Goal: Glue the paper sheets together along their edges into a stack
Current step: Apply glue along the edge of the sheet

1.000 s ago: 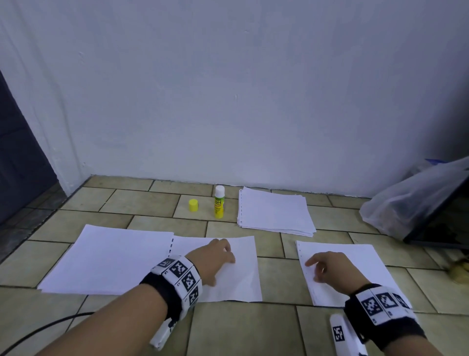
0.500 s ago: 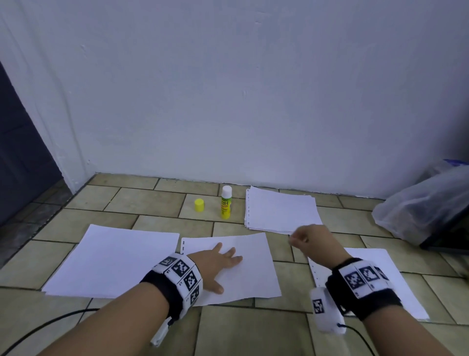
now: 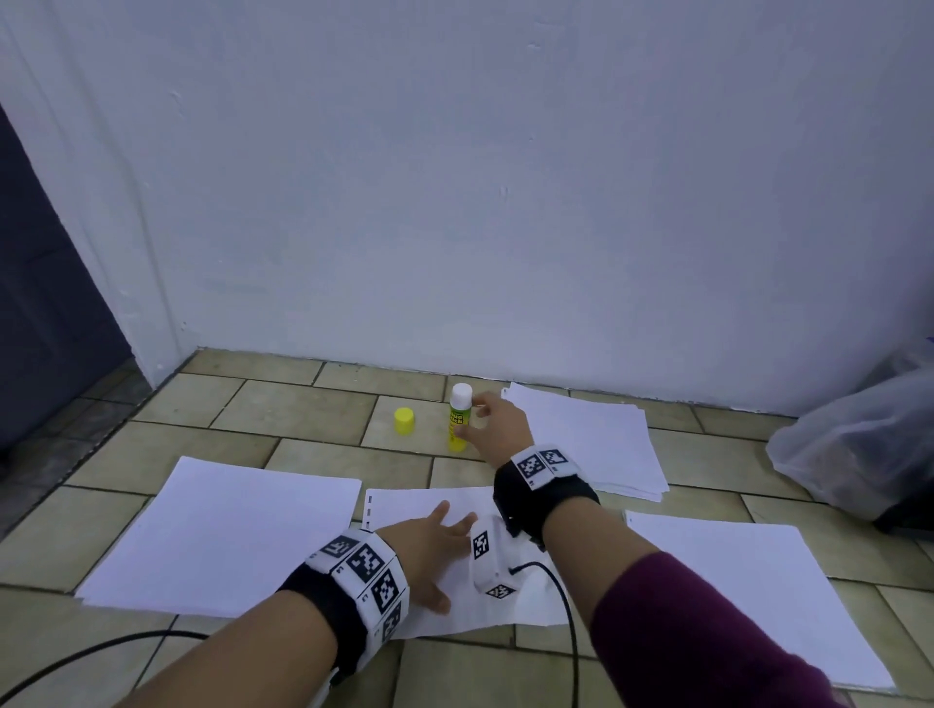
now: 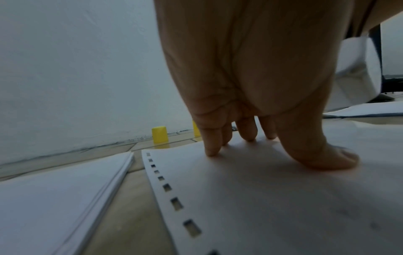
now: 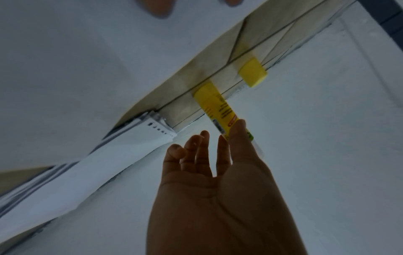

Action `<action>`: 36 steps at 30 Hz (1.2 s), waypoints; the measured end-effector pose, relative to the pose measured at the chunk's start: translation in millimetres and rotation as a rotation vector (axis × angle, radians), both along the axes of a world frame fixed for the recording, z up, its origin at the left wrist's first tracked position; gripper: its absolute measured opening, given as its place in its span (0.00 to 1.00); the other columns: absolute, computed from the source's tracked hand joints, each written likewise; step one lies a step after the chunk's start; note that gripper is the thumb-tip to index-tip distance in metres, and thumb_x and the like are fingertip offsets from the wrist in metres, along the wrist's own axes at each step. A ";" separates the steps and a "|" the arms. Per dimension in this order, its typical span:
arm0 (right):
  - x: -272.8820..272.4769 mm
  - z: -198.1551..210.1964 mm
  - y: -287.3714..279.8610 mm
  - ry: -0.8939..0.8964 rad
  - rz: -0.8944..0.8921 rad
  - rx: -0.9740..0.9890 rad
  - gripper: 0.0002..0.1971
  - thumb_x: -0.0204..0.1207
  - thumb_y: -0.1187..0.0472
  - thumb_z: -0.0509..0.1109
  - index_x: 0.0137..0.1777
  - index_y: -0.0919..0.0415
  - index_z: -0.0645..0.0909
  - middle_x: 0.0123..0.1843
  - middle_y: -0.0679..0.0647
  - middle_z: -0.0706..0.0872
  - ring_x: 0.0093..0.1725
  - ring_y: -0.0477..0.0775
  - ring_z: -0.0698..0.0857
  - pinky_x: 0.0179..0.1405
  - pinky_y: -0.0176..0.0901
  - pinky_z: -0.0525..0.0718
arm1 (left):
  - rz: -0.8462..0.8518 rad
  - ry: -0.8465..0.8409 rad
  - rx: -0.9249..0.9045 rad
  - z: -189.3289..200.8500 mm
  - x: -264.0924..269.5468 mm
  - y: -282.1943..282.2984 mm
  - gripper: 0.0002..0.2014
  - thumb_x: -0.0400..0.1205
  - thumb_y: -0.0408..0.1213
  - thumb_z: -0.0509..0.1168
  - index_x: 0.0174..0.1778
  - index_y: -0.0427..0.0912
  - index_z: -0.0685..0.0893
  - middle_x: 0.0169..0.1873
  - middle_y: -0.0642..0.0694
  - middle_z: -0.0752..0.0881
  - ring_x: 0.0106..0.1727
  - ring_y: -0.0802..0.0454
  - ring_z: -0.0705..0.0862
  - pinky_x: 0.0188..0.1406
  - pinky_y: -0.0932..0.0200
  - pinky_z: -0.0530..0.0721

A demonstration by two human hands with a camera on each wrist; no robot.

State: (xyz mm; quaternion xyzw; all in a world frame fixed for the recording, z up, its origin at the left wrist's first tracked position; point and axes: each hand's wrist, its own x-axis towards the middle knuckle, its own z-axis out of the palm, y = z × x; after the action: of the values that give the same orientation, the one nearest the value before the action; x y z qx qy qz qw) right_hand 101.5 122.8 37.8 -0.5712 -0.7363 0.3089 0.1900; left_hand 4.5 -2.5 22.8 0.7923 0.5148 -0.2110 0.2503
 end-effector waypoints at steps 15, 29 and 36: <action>104.5 59.6 -23.1 0.183 0.020 -0.165 0.10 0.62 0.69 0.81 0.39 0.60 0.84 0.30 0.54 0.85 0.28 0.50 0.82 0.26 0.37 0.79 | 0.010 0.045 0.059 10.9 3.1 -0.3 0.45 0.78 0.47 0.71 0.85 0.53 0.49 0.85 0.47 0.45 0.84 0.42 0.48 0.82 0.44 0.56; 93.0 5.9 -53.0 0.027 -0.028 0.071 0.14 0.72 0.66 0.74 0.55 0.60 0.76 0.42 0.52 0.82 0.41 0.52 0.80 0.30 0.28 0.71 | -0.002 0.113 0.104 13.3 19.2 7.8 0.49 0.72 0.49 0.76 0.82 0.59 0.52 0.82 0.51 0.51 0.78 0.34 0.53 0.69 0.39 0.75; 92.4 19.6 -56.7 -0.120 0.043 0.038 0.15 0.74 0.66 0.73 0.58 0.61 0.76 0.53 0.59 0.84 0.46 0.54 0.81 0.35 0.35 0.76 | -0.008 0.127 0.123 10.8 17.3 7.9 0.49 0.72 0.51 0.75 0.82 0.60 0.51 0.83 0.52 0.50 0.78 0.35 0.54 0.70 0.39 0.74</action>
State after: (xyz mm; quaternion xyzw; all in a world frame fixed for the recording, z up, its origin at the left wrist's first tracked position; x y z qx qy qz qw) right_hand 193.9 66.1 57.4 -0.5689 -0.7644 0.2640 0.1496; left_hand 21.9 5.4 33.6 0.7931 0.5386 -0.2298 0.1673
